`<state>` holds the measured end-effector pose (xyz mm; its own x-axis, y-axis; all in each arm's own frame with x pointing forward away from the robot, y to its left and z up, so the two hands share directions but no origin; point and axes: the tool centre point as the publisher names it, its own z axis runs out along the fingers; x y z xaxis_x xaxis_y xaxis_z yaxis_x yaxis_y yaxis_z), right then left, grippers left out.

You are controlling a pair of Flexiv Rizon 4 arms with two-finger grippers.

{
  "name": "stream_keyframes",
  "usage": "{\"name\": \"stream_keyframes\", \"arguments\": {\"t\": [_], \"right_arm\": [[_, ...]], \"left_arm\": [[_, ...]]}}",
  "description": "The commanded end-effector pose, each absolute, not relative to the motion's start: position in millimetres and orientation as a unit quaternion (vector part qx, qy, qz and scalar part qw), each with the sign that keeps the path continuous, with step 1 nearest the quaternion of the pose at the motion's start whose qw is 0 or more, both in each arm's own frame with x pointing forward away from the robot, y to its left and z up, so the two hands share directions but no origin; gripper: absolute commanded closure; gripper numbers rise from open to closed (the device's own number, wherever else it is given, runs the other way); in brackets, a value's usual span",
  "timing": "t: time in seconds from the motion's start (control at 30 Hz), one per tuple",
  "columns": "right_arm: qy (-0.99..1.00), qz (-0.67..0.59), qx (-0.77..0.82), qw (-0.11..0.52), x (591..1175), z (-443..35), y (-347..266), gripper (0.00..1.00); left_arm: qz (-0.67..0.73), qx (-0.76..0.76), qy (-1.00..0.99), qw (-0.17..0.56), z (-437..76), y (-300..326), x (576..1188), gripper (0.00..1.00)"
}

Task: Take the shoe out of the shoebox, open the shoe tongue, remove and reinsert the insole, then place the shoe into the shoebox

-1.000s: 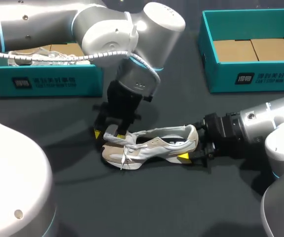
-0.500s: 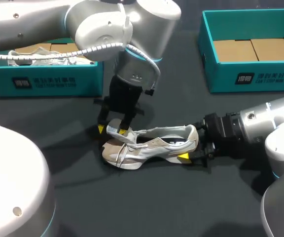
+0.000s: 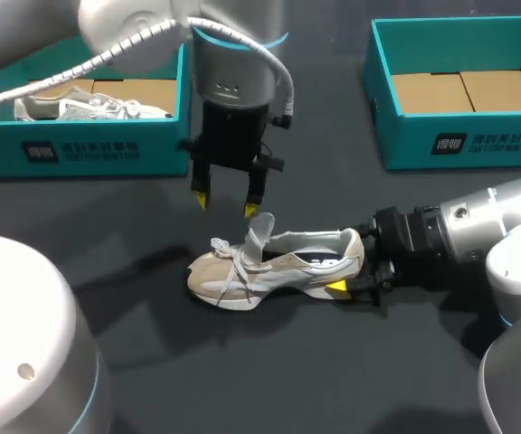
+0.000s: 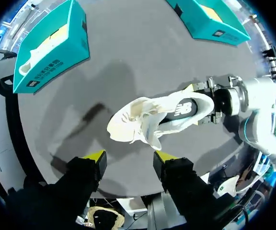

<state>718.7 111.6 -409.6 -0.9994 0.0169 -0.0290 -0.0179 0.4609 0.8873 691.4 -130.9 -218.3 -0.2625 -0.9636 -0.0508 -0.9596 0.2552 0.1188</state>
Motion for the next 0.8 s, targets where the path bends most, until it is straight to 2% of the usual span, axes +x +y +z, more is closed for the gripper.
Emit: {"name": "stream_keyframes", "arguments": {"t": [0.03, 0.2, 0.23, 0.27, 0.4, 0.8], "right_arm": [[0.855, 0.518, 0.0, 0.018, 717.9, -409.9, 113.4, 1.0], [0.855, 0.518, 0.0, 0.018, 717.9, -409.9, 113.4, 1.0], [0.855, 0.518, 0.0, 0.018, 717.9, -409.9, 113.4, 1.0], [0.855, 0.518, 0.0, 0.018, 717.9, -409.9, 113.4, 1.0], [0.855, 0.518, 0.0, 0.018, 717.9, -409.9, 113.4, 1.0], [0.855, 0.518, 0.0, 0.018, 717.9, -409.9, 113.4, 1.0]], "left_arm": [[-0.043, 0.537, -0.841, 0.048, -210.4, -141.6, 688.5, 0.42], [-0.03, 0.43, -0.899, 0.075, -201.6, -156.9, 682.6, 0.59], [-0.03, 0.411, -0.908, 0.077, -199.5, -160.8, 681.6, 0.7], [-0.022, 0.384, -0.92, 0.077, -197.1, -164.9, 681.1, 1.0], [-0.012, 0.297, -0.951, 0.082, -186.0, -184.5, 683.2, 1.0], [-0.012, 0.297, -0.951, 0.082, -186.0, -184.5, 683.2, 1.0]]}}
